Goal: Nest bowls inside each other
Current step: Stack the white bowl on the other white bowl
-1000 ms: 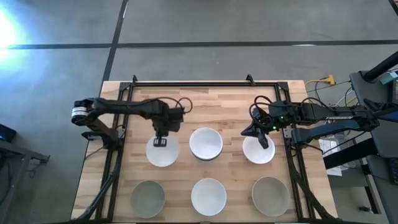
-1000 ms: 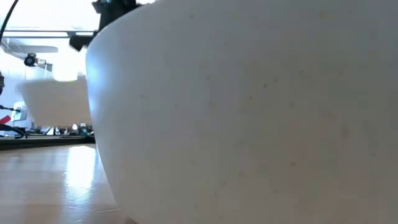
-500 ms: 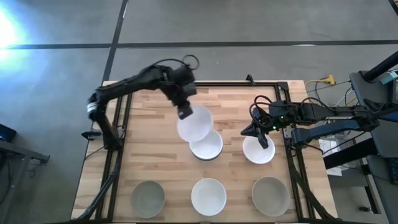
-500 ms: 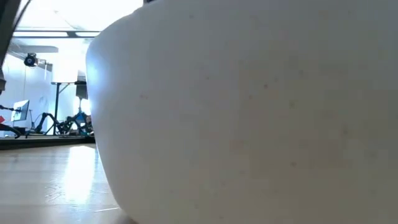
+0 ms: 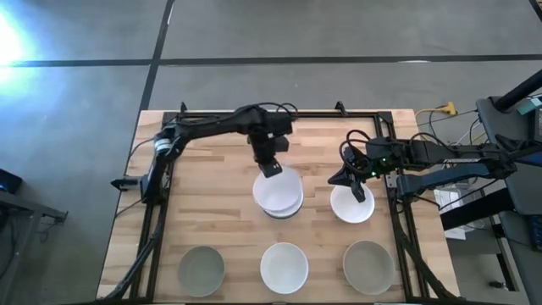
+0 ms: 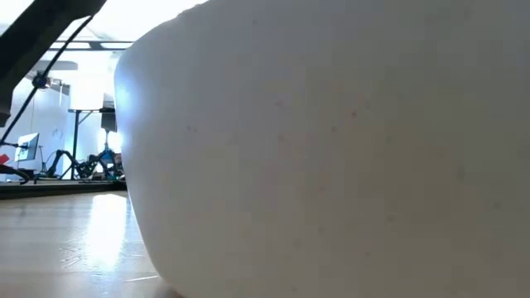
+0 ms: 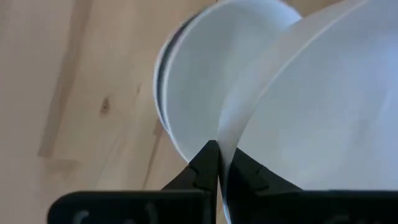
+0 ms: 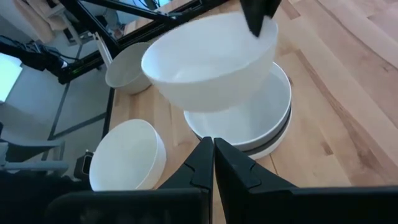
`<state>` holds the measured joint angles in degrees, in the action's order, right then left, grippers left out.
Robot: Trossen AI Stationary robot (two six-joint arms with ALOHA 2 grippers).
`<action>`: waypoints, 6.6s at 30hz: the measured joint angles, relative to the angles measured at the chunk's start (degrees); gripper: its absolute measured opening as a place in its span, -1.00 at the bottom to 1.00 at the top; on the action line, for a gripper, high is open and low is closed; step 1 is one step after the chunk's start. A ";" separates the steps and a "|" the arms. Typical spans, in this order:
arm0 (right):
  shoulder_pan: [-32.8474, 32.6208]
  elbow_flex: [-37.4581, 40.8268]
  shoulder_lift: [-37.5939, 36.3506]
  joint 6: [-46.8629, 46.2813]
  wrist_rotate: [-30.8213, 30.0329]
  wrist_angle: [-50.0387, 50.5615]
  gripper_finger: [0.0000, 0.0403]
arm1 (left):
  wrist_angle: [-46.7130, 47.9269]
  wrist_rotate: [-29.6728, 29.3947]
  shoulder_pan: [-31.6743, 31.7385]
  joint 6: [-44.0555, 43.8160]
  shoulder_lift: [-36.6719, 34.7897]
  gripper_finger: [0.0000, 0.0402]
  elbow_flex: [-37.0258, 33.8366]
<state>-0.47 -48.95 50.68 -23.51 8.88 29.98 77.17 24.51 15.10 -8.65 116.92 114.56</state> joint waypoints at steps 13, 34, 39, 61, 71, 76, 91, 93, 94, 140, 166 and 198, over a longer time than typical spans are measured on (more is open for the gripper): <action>0.00 0.00 0.00 0.59 -0.02 0.24 -0.96 | 0.11 -4.54 -0.93 0.56 1.49 -1.00 -0.53; 0.00 0.00 0.00 0.83 -0.05 0.20 -0.96 | 0.39 -5.94 -1.34 -0.97 1.37 -1.00 3.74; 0.00 0.00 0.00 0.83 -0.09 0.20 -0.96 | 0.29 -5.94 -1.34 -1.57 1.34 -1.00 4.35; 0.00 0.00 -0.02 -1.05 -1.46 0.13 -0.96 | 3.55 -10.07 -2.63 -6.03 7.70 -1.00 4.81; 0.00 0.00 -0.02 0.44 -1.46 0.21 -0.96 | 2.47 -11.25 -2.77 -6.03 8.01 -1.00 4.94; 0.00 0.00 -0.02 1.05 -1.46 0.22 -0.96 | 2.45 -11.15 -3.01 -6.00 9.14 -0.98 4.87; 0.00 0.00 -0.02 2.55 -1.44 0.26 -0.96 | 2.33 -11.32 -3.60 -4.40 7.60 -0.02 4.92; 0.00 0.00 -0.02 2.58 -1.44 0.26 -0.96 | 2.35 -11.32 -3.60 -4.45 7.09 0.09 4.92; 0.00 0.00 -0.02 2.60 -1.44 0.26 -0.96 | 2.35 -11.44 -3.60 -4.45 6.97 0.14 4.94; 0.00 0.00 -0.02 -0.17 -1.43 0.22 -0.96 | -1.60 -13.12 -1.98 -2.85 4.69 -1.00 2.05; 0.00 -0.05 1.79 -2.11 -8.55 -23.86 -0.96 | -2.89 -24.83 -1.98 4.56 -24.56 -1.00 -11.36; 5.12 -0.04 -9.00 -2.01 -13.57 -54.87 -0.96 | -111.61 -12.93 -1.94 -17.97 -72.49 -1.00 -73.96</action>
<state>4.65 -48.99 41.68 -25.51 -4.69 -24.90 -34.44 11.58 13.17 -26.61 44.43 40.60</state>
